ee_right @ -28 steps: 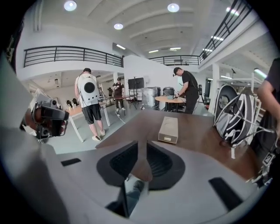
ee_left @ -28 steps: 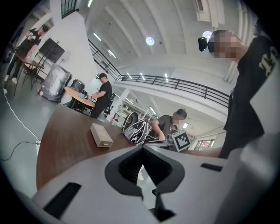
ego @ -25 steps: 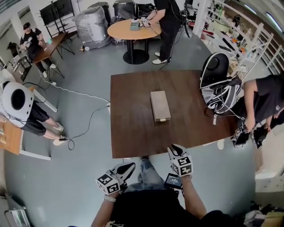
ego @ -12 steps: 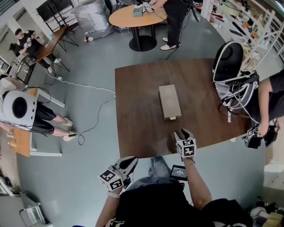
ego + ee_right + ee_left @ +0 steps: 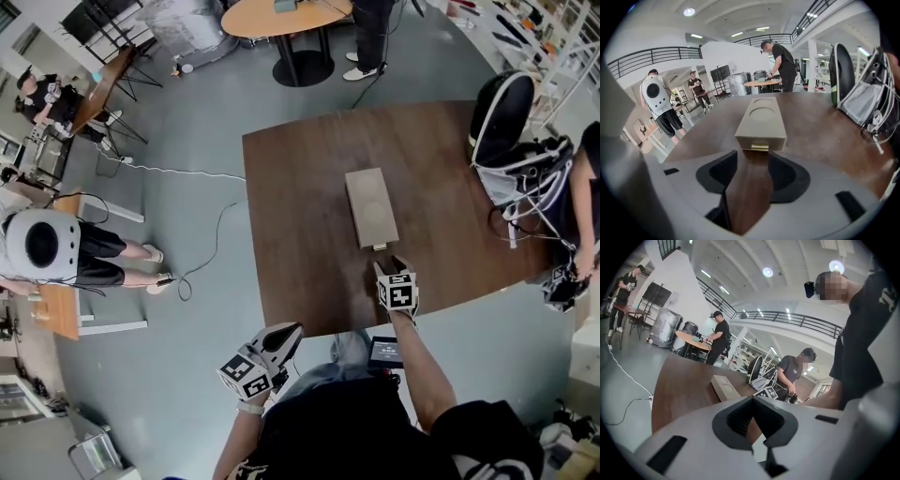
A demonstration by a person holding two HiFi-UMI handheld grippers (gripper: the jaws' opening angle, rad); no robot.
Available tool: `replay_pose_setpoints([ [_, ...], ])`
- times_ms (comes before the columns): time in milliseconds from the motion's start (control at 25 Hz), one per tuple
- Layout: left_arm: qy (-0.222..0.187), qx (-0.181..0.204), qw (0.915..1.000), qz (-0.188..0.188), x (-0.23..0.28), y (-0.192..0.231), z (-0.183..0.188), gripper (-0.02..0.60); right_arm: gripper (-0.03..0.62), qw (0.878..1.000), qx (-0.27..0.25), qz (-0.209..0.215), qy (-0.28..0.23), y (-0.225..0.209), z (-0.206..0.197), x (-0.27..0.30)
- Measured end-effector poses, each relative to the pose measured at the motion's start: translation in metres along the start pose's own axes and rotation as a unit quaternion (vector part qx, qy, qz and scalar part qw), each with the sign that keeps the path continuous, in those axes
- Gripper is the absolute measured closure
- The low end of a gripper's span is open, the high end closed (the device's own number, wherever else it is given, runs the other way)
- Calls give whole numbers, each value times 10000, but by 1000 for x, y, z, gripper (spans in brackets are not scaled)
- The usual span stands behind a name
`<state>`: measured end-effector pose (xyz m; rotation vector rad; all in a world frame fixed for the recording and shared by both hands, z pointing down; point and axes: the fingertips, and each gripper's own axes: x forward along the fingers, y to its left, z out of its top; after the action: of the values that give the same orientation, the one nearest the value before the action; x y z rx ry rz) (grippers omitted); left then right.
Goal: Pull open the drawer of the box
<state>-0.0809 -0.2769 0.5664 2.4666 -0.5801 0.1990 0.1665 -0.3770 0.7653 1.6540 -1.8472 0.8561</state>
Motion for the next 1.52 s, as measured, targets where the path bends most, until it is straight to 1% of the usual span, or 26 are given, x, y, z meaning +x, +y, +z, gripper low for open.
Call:
replay_pose_setpoints([
  [160,52,-26,10000,-39,9,6,6,578,410,9997,2,-118,233,-4,-1,22],
  [360,119,-63,9999,-35,14,18,10,578,410,9980,44,-362,519,-11,-4,45],
  [520,146,-109,9998,-34,15,32,16,579,410,9970,114,-387,667,-10,-3,60],
  [640,149,-115,9998,-26,18,38,17,579,410,9964,160,-374,746,-11,-2,64],
  [840,109,-175,9998,55,31,38,23,579,410,9948,105,-617,804,-29,-4,65],
  [960,133,-183,9997,59,31,39,21,578,414,9936,115,-702,879,-29,-5,66],
  [1080,134,-233,9996,81,27,43,20,578,425,9929,234,-676,950,-23,-4,67],
  [1360,148,-231,9996,66,21,42,17,579,430,9926,302,-623,996,-15,-6,69],
  [1520,162,-210,9996,46,23,38,12,578,430,9934,327,-613,909,-16,-8,70],
])
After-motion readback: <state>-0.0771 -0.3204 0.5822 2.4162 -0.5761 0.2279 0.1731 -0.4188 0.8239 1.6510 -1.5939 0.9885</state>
